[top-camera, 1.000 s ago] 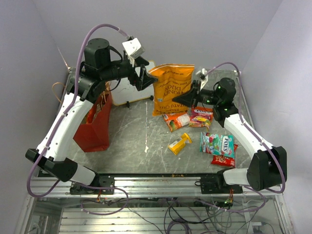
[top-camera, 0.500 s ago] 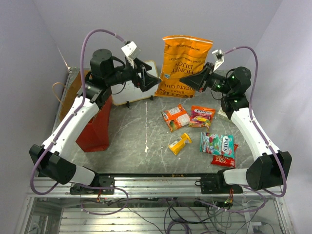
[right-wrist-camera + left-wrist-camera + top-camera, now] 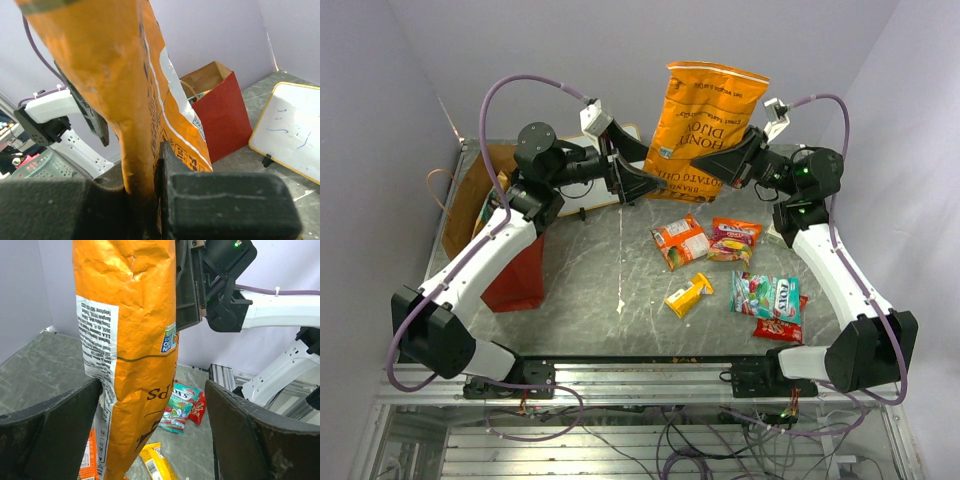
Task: Place the snacks into the paper bag
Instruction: Adjust the snack, then place the snack in the paper bag.
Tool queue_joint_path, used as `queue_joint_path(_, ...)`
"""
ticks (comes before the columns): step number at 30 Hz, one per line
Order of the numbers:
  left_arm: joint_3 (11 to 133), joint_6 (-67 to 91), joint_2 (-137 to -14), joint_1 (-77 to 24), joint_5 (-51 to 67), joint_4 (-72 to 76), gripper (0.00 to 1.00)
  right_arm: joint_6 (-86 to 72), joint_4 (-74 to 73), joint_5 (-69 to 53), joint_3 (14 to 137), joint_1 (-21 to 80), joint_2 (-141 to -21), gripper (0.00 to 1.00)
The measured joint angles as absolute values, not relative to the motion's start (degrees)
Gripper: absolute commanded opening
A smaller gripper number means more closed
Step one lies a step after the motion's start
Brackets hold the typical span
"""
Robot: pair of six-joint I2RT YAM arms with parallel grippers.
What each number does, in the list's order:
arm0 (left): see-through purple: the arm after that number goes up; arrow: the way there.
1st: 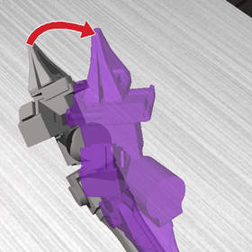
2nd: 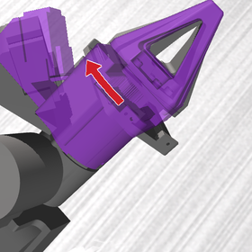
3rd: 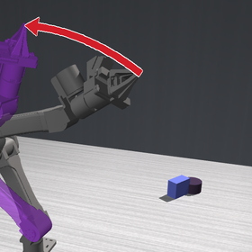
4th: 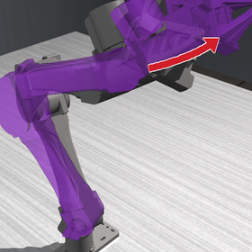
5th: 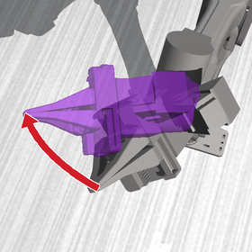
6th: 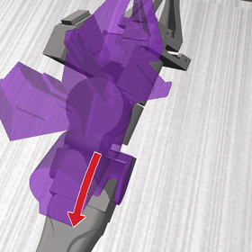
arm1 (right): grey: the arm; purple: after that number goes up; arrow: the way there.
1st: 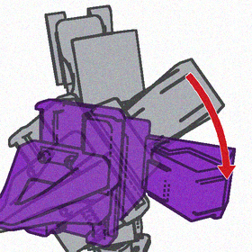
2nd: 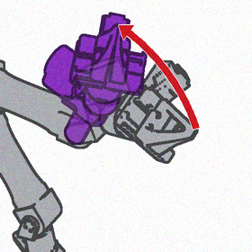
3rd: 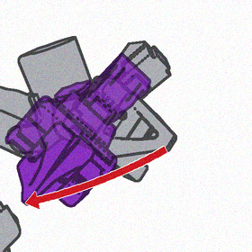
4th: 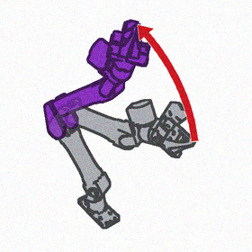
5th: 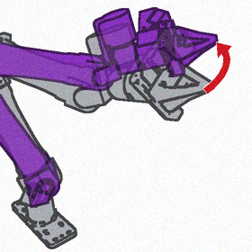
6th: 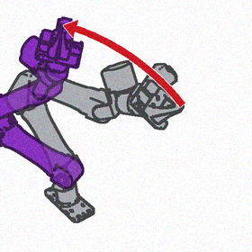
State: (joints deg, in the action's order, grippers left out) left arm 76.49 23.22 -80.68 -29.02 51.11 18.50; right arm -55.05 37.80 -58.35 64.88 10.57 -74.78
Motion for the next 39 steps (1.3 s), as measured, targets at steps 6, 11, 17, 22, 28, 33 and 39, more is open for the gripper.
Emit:
queue_joint_path(6,75.4,24.4,-81.8,-29.3,51.7,22.2,0.77,-58.5,41.7,-59.0,63.3,10.6,-74.7,0.00)
queue_joint_path(11,74.7,26.0,-83.3,-29.8,52.2,25.5,0.52,-61.5,46.7,-59.2,61.0,10.6,-74.7,0.00)
queue_joint_path(17,74.0,27.4,-84.5,-29.8,53.6,27.4,0.17,-60.8,48.2,-59.1,59.4,10.5,-74.7,0.00)
queue_joint_path(22,74.0,23.0,-83.4,-30.2,53.1,23.0,0.07,-56.9,47.1,-58.9,58.6,10.2,-74.7,0.25)
queue_joint_path(28,75.0,14.0,-79.3,-30.5,48.2,9.7,0.07,-47.9,40.2,-59.6,58.6,10.0,-74.3,0.62)
queue_joint_path(33,82.7,4.2,-77.2,-30.5,40.9,-7.4,0.07,-34.0,27.2,-61.0,60.7,9.6,-73.1,0.70)
queue_joint_path(39,92.5,-7.0,-74.1,-30.5,32.1,-27.4,0.07,-10.7,6.3,-64.0,63.1,9.1,-69.7,0.72)
